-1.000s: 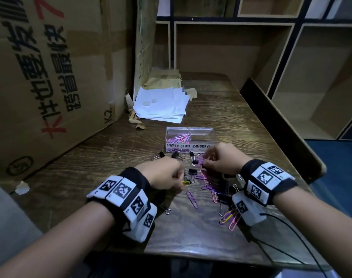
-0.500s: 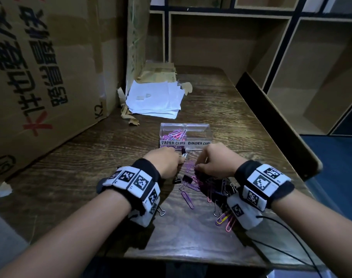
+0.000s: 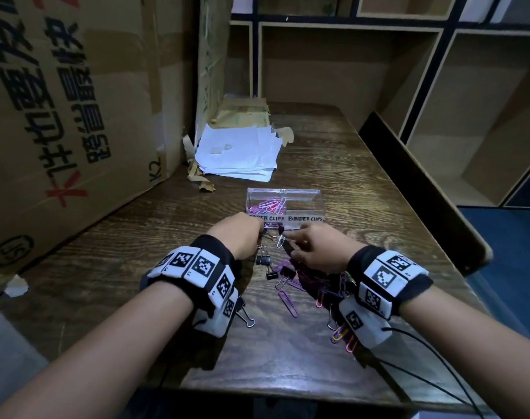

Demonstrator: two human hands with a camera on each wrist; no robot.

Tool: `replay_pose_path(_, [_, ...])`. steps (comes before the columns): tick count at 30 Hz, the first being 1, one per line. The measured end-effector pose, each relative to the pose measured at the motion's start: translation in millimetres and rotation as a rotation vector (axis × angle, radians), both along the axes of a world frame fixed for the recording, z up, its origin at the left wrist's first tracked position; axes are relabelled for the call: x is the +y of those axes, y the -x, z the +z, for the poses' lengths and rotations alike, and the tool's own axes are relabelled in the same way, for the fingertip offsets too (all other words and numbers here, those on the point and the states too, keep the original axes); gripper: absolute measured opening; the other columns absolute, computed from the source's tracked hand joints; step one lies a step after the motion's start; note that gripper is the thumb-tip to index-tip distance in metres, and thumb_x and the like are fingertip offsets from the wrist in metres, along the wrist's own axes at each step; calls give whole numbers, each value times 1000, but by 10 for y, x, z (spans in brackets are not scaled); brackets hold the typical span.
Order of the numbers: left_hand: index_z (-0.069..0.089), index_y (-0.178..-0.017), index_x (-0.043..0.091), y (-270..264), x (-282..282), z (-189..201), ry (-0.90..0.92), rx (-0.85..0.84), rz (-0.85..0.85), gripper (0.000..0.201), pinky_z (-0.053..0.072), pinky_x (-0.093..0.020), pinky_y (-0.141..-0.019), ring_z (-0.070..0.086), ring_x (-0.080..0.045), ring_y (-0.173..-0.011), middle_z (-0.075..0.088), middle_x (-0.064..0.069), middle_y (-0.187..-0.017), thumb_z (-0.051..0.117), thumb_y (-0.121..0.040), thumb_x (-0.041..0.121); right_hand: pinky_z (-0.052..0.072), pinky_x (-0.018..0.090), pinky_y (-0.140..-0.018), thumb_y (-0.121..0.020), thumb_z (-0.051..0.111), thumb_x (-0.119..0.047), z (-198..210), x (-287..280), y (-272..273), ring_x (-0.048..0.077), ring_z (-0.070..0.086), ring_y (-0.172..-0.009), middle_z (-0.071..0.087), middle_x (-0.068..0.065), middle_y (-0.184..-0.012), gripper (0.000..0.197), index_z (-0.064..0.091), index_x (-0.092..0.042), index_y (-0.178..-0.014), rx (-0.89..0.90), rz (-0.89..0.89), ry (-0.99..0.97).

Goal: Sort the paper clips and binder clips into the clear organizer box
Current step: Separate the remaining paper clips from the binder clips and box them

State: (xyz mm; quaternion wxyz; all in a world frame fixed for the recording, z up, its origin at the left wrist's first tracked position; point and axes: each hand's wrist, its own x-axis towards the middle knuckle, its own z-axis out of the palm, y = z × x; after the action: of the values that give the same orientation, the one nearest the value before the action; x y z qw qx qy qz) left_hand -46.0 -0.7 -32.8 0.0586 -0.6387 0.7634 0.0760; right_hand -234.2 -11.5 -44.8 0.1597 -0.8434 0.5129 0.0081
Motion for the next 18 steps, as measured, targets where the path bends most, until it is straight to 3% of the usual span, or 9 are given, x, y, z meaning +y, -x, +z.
replay_pose_path(3, [28,-154,30,-23,-37,-73,-85,-36,28,70,53,-41,-89,59,-34,-115,49,-19,-144,36,-90,1,32,45,-114,-96,48,-43,-48,-55,-55,29,32,-136,36,7,-141,55,37,-31,-148,81,-58,-33])
replay_pose_path(5, [22,-155,34,-46,-57,-102,-108,-29,38,72,53,-39,-86,59,-35,-113,48,-21,-145,34,-91,2,28,49,-115,-96,45,-47,-66,-100,-86,33,25,-137,30,9,-144,57,33,-32,-150,158,-77,-48])
replay_pose_path(7, [34,-151,34,-65,-61,-74,-94,-8,31,64,52,-37,-86,60,-34,-112,51,-20,-142,33,-94,6,30,49,-114,-96,46,-46,-53,-131,-87,34,27,-136,31,9,-143,53,40,-31,-147,180,-63,-53])
replay_pose_path(9, [51,-142,30,-85,-46,-22,-84,-7,24,53,53,-36,-84,62,-33,-105,56,-17,-135,36,-96,9,39,43,-108,-95,51,-40,-9,-141,-61,30,42,-127,43,7,-133,43,55,-28,-136,95,-53,-37])
replay_pose_path(11, [63,-129,21,-110,-37,9,-57,-20,34,44,56,-38,-84,65,-31,-98,63,-13,-126,40,-94,10,46,35,-100,-95,53,-30,22,-153,-39,25,54,-116,53,6,-127,37,61,-25,-131,-1,-53,-17])
replay_pose_path(12, [66,-125,18,-117,-31,17,-34,-19,40,41,57,-41,-86,66,-31,-99,64,-13,-125,41,-93,11,45,34,-102,-96,51,-30,25,-161,-40,26,52,-119,52,8,-132,40,57,-24,-135,-3,-61,-9])
replay_pose_path(14, [65,-123,16,-94,-3,41,0,17,36,39,56,-44,-89,65,-32,-104,64,-14,-125,41,-93,13,34,42,-113,-97,47,-37,13,-187,-66,34,35,-135,38,11,-145,49,43,-30,-145,97,-86,-15])
replay_pose_path(16, [66,-123,15,-26,42,72,3,87,19,40,55,-44,-92,64,-33,-107,65,-15,-124,39,-93,14,26,47,-117,-97,44,-44,2,-212,-98,38,22,-141,29,11,-150,51,38,-34,-147,201,-94,-41])
replay_pose_path(18, [68,-116,12,45,90,102,-17,173,-9,38,54,-39,-90,64,-30,-104,68,-14,-117,38,-95,20,32,42,-113,-97,45,-43,20,-211,-98,34,34,-136,40,11,-139,47,47,-31,-143,173,-72,-43])
